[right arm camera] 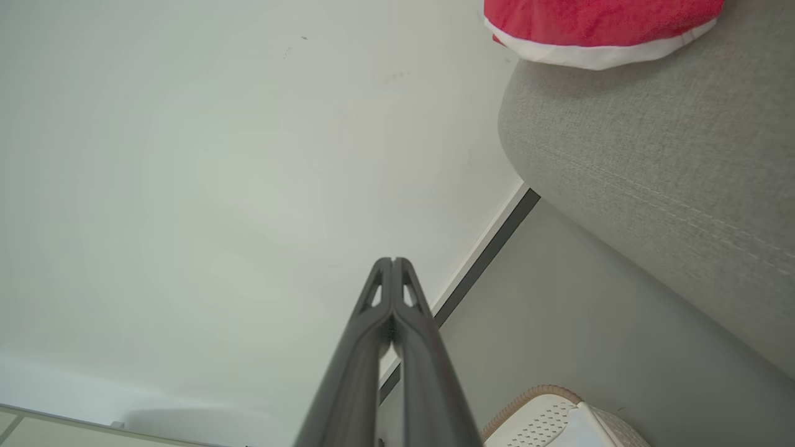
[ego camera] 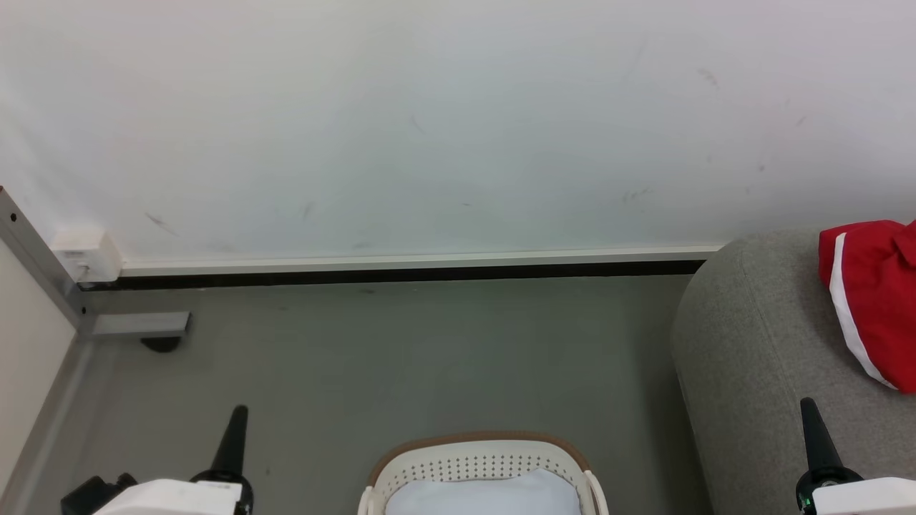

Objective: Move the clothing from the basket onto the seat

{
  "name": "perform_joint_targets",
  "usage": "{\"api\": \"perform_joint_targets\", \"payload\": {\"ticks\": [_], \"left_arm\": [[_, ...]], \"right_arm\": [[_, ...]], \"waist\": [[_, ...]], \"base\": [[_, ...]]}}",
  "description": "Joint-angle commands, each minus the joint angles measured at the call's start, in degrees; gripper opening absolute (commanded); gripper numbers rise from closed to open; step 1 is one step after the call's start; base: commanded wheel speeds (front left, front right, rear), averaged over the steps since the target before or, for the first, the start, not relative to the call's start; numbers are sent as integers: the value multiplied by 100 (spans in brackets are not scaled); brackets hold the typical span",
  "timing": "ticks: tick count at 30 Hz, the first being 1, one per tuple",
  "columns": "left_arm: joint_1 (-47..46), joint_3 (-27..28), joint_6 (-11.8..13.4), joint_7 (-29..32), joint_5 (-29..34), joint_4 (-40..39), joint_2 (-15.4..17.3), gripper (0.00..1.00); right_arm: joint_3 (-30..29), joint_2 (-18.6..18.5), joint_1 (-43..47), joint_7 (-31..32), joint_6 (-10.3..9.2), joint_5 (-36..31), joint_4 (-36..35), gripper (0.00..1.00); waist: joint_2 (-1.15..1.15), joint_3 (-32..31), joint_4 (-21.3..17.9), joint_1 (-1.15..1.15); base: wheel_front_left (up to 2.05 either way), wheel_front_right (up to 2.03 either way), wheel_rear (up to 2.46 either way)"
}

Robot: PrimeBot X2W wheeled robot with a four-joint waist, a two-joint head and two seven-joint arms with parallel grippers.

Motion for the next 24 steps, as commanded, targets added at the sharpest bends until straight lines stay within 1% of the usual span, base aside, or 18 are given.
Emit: {"api": "perform_joint_targets", "payload": {"ticks": [1, 24], "left_arm": [[-120, 55, -25, 28, -100, -68, 0, 0], [-185, 294, -165, 319, -1143, -200, -62, 0]], "right_arm": [[-28, -43, -139, 32, -9, 125, -83, 0], [-70, -98, -166, 269, -10, 1353, -226, 0]], "waist": [[0, 1, 2, 0], [0, 40, 53, 0]], "base": [[0, 0, 0], [0, 0, 0]]}}
